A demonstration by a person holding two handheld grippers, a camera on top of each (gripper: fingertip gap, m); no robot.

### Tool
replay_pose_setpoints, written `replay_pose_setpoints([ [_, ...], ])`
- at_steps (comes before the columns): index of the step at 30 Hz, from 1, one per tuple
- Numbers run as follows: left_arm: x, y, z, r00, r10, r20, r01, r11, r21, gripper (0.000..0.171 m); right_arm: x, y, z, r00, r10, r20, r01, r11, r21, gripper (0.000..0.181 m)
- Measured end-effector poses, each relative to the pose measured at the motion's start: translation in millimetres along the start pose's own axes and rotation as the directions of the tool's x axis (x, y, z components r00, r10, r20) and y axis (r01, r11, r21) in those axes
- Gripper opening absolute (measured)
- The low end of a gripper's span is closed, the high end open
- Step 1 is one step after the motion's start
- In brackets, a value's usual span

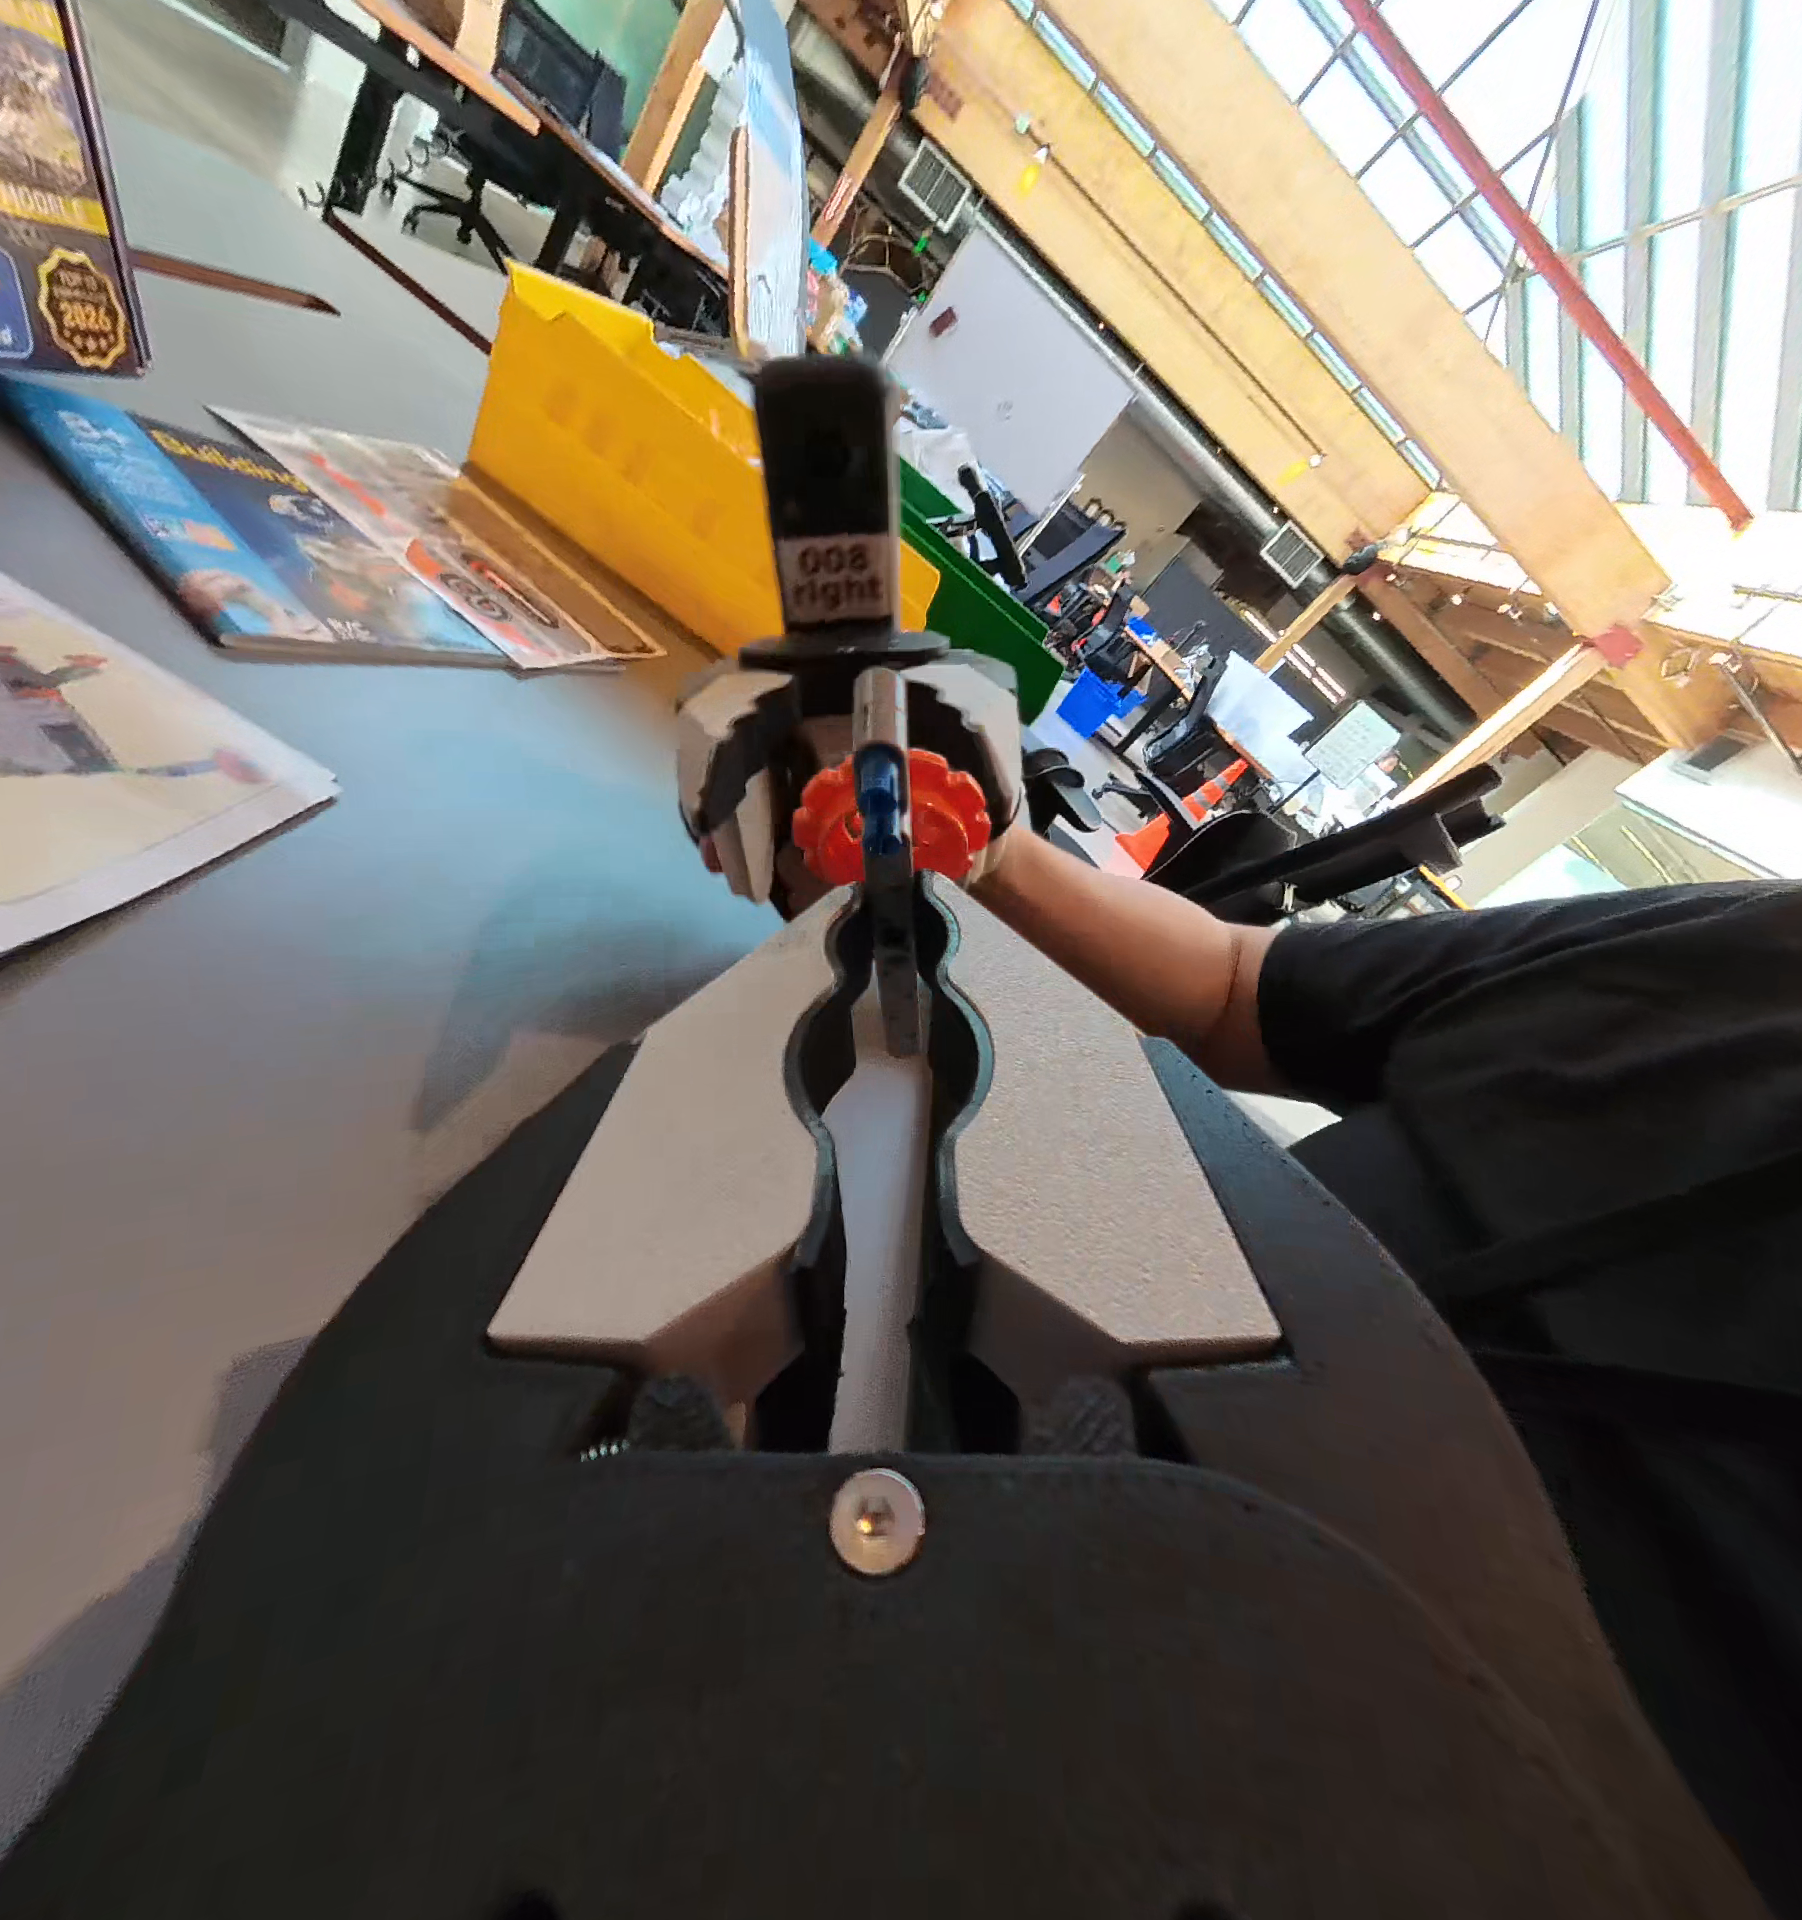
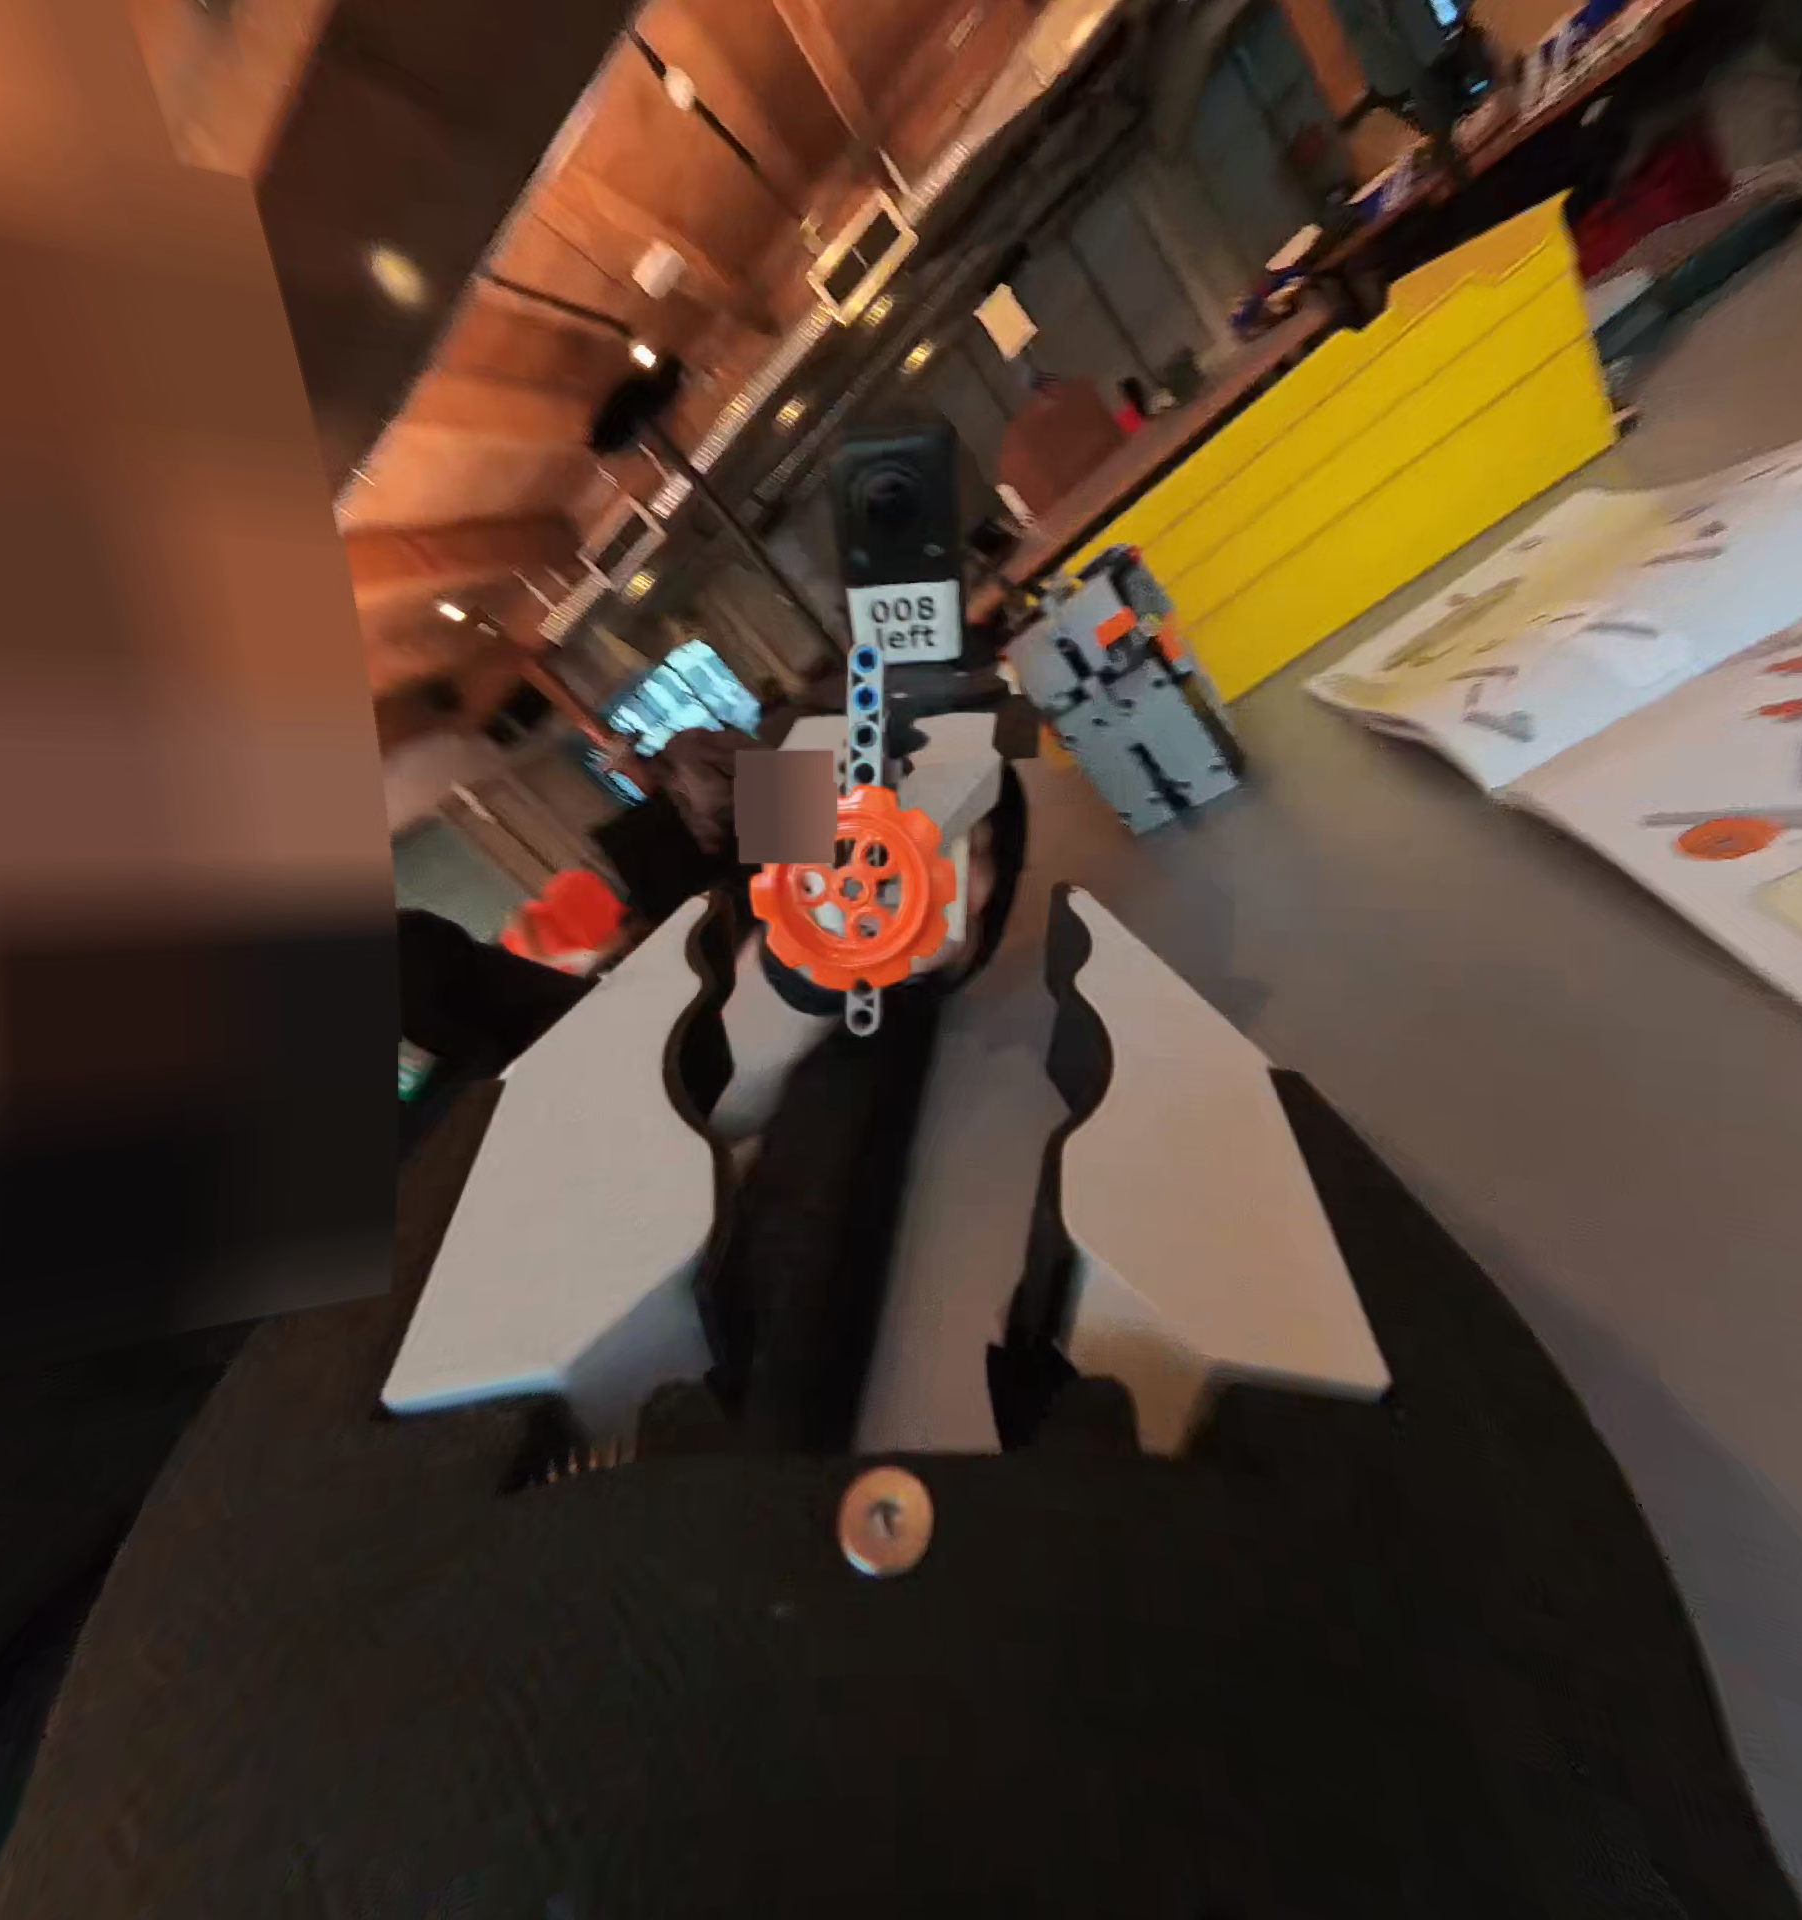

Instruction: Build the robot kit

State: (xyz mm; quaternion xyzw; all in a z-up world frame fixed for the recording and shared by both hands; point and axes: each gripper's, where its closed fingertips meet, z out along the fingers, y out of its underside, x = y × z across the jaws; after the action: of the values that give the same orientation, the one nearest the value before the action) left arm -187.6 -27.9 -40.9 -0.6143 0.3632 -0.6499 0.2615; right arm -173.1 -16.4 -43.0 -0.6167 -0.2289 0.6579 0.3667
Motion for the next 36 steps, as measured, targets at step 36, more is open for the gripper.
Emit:
replay_pose_setpoints([
  [36, -24, 42, 17, 0.977, 0.176, 0.118, -0.138, 0.952, -0.275, 0.027, 10, 37, -4, 0.996, -0.064, -0.055, 0.047, 0.965, -0.256, 0.041],
])
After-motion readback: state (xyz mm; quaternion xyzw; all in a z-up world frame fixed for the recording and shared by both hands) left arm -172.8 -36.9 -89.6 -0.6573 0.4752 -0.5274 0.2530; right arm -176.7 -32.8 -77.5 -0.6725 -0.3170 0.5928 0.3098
